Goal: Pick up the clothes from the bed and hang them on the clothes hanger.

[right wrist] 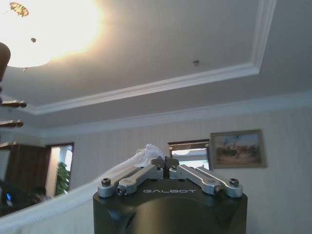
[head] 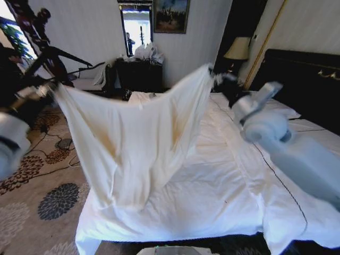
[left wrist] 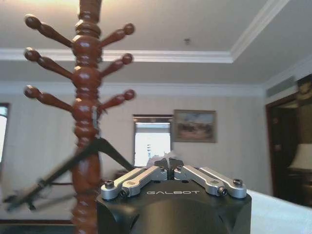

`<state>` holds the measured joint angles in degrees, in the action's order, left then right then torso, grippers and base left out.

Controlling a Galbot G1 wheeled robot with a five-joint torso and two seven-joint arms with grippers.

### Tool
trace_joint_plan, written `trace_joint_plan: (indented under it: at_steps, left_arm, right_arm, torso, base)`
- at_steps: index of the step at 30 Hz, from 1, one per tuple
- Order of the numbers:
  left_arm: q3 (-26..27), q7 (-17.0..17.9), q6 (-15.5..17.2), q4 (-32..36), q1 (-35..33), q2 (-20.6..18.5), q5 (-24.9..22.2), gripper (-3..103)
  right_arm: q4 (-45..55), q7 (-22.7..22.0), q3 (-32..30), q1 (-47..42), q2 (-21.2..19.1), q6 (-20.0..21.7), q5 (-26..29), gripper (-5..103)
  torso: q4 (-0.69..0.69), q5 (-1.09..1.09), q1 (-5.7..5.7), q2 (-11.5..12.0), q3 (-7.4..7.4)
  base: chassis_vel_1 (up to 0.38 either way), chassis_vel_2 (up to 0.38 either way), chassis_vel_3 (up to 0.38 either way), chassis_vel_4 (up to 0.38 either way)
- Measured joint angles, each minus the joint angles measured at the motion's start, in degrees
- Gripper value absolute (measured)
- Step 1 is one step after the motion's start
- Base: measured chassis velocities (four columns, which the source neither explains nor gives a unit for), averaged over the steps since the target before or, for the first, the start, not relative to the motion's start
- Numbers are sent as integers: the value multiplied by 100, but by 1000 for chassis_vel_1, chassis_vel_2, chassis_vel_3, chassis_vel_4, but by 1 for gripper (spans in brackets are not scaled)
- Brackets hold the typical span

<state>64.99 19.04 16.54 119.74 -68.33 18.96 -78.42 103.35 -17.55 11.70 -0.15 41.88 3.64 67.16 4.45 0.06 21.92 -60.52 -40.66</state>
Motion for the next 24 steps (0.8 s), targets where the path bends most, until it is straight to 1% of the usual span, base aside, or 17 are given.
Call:
trace_joint_plan:
  at_steps: [2,3,4,5,7,9,10,12,13,17,18,19,20,21,22,23,24]
  left_arm:
    - [-169,-18,-20,-363,240,-251,0,1]
    - [-169,-18,-20,-363,240,-251,0,1]
    - [-257,-39,-27,-577,388,-385,-1,1]
    - [-300,-47,-31,-744,510,-481,-5,1]
    - [-255,-50,-28,-810,606,-549,-84,1]
    - [-171,-39,-10,-770,612,-553,-138,1]
    - [-66,-18,8,-678,591,-544,-165,1]
    - [93,81,24,-428,538,-472,-167,1]
    - [93,81,24,-428,538,-472,-167,1]
    - [324,591,139,301,467,-278,-187,1]
    - [324,591,139,301,467,-278,-187,1]
    - [438,718,232,551,413,-225,-232,1]
    - [573,837,335,780,360,-182,-320,1]
    - [779,1009,482,1094,320,-151,-574,1]
    - [919,1104,578,1240,315,-152,-758,1]
    - [919,1104,578,1240,315,-152,-758,1]
    - [1109,1205,699,1359,314,-179,-978,1]
  right_arm:
    - [-536,-132,284,445,521,-41,42,0]
    - [-536,-132,284,445,521,-41,42,0]
    - [-774,-234,396,650,777,-52,83,0]
    - [-932,-287,443,772,956,-60,81,0]
    - [-1002,-347,445,836,1104,-89,29,0]
    - [-943,-363,410,822,1108,-95,12,0]
    - [-797,-364,335,757,1060,-114,-37,0]
    - [-489,-346,160,578,900,-174,-191,0]
    - [-489,-346,160,578,900,-174,-191,0]
    - [340,-373,-382,153,373,-178,-342,0]
    - [340,-373,-382,153,373,-178,-342,0]
    - [592,-484,-531,61,207,-105,-291,0]
    - [901,-632,-691,-37,20,1,-190,0]
    - [1315,-816,-892,-136,-230,155,-23,0]
    - [1565,-931,-1024,-184,-396,256,95,0]
    - [1565,-931,-1024,-184,-396,256,95,0]
    - [1847,-1058,-1184,-212,-596,378,269,0]
  torso:
    - [-3,-3,3,1,-1]
    - [-3,-3,3,1,-1]
    - [-4,-13,3,1,-1]
    - [-6,-16,1,0,0]
    - [-7,-11,-5,-1,3]
    - [-6,-8,-6,-1,4]
    - [1,-6,-6,-2,4]
    - [4,-4,-4,-1,3]
    - [4,-4,-4,-1,3]
    - [1,-4,-5,-1,3]
    - [1,-4,-5,-1,3]
    - [0,-4,-5,-1,4]
    - [0,-5,-5,-1,4]
    - [0,-4,-5,-1,3]
    - [2,-4,-5,-1,4]
    - [2,-4,-5,-1,4]
    - [4,-4,-5,-2,4]
  base:
    - [0,0,0,0]
    - [0,0,0,0]
    - [0,0,0,0]
    - [0,0,0,0]
    - [0,0,0,0]
    - [0,0,0,0]
    - [0,0,0,0]
    - [0,0,0,0]
    - [0,0,0,0]
    - [0,0,0,0]
    - [0,0,0,0]
    - [0,0,0,0]
    - [0,0,0,0]
    - [0,0,0,0]
    - [0,0,0,0]
    - [0,0,0,0]
    - [0,0,0,0]
